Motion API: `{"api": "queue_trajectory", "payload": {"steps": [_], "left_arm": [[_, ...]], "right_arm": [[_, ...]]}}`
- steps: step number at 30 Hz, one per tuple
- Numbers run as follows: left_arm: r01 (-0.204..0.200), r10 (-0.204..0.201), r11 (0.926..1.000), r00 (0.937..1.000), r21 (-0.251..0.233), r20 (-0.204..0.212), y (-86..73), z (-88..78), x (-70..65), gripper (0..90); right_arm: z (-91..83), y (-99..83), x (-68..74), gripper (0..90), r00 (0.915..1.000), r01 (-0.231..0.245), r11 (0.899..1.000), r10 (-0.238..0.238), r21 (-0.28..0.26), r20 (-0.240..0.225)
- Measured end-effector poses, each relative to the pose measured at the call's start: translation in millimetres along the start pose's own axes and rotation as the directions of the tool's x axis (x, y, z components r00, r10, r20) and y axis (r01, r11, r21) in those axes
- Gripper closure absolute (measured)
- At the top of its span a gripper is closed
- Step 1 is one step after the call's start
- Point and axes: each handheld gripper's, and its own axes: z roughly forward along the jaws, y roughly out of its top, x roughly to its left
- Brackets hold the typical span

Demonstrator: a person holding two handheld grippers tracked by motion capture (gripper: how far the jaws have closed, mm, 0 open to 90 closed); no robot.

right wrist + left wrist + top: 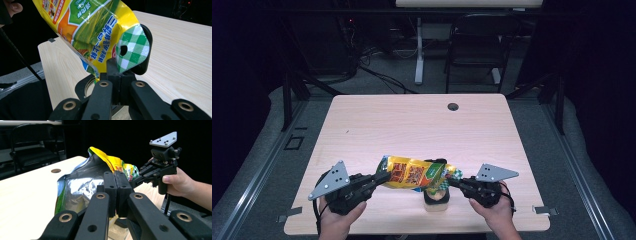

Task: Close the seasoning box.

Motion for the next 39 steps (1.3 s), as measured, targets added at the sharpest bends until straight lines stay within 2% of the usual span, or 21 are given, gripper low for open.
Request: {"api": "queue_trajectory", "payload": {"steps": [39], "left_arm": [[-0.007,0.007,1.0000,0.9999,-0.001,0.007,3.2,-0.4,-2.1,89.4]], "right_arm": [[0.0,-0.8,1.8,90.0,1.0000,-0.003,1.000,0.003,0.002,0.009]]}}
